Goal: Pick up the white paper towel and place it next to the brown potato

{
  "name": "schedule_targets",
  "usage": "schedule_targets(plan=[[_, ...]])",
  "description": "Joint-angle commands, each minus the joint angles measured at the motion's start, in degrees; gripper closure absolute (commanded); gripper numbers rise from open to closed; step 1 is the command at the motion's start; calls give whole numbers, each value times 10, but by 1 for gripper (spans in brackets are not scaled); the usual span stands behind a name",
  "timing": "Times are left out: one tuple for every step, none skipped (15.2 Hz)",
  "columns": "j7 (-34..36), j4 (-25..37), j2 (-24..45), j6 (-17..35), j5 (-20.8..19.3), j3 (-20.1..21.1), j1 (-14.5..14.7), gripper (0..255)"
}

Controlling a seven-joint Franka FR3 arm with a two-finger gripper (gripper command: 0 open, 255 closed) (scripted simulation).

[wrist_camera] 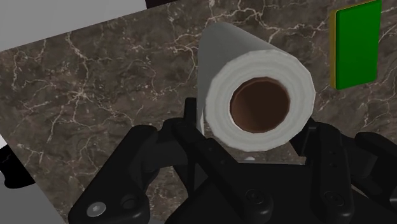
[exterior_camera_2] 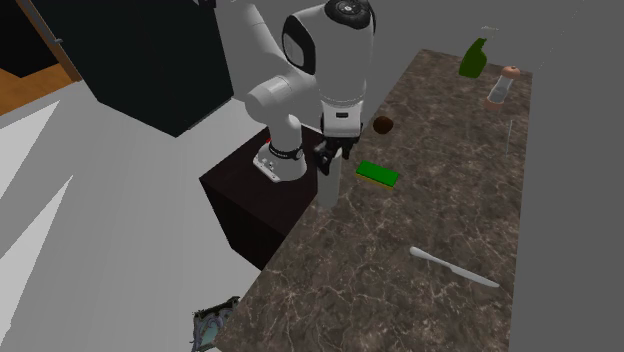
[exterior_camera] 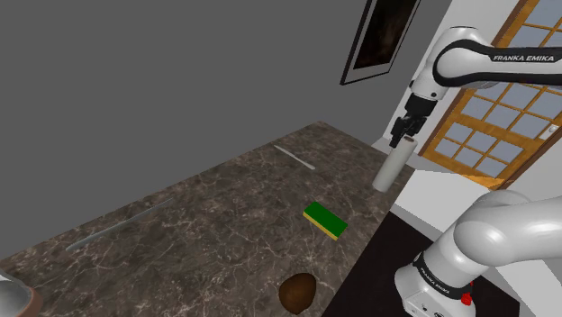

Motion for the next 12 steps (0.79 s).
schedule_targets(plan=[[0, 14, -4, -19, 2, 3, 0, 255], [0, 22, -4, -26, 3, 4, 1, 255], [0, 29, -5, -34, 4, 5, 1, 255], [0, 37, -5, -42, 5, 7, 2, 255], [1, 45, -5, -49, 6, 8, 2, 255], [1, 52, -4, -57, 7, 9, 3, 255], [1, 60, -4, -64, 8, 10, 3, 255], [1, 68, -4, -72, 9, 11, 4, 255], [1, 76, -3, -79, 10, 12, 4, 255], [1, 84, -2, -87, 11, 13, 5, 255], [1, 92, -1, -94, 12, 14, 5, 255], [1, 101, 0, -101, 12, 15, 6, 255]])
